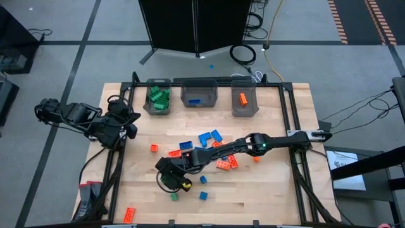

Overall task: Sort blocks
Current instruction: Put the green game piece into the left black bin

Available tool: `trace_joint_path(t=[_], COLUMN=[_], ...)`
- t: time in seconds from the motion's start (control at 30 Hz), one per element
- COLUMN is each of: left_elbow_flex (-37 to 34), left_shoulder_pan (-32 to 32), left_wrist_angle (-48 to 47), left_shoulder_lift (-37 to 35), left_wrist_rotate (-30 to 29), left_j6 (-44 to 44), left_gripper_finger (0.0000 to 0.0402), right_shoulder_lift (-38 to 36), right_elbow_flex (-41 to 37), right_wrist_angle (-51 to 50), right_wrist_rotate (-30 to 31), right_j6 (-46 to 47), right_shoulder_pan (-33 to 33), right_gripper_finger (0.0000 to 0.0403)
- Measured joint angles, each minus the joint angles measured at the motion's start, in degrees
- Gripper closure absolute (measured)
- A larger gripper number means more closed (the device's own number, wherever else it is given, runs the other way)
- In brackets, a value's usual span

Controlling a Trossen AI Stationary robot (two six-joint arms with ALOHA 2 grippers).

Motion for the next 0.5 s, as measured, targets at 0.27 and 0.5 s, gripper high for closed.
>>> trace_joint_path(t=[0.27,0.5], left_elbow_flex=[0.0,0.0], left_shoulder_pan=[0.0,0.0], left_wrist_angle=[0.0,-0.1], left_shoulder_lift=[0.0,0.0], left_wrist_rotate=[-1.3,-1.6], left_j6=[0.0,0.0], left_gripper_finger=[0.0402,0.0402], right_shoulder_lift=[1.9,2.6], right_elbow_flex=[0.1,0.2], right_wrist_angle=[1.2,0.0], right_wrist_rotate=[0.2,0.2], right_j6=[0.7,4.3], right_shoulder_pan=[-0.9,-1.3], right_gripper_finger=[0.0140,0.0152])
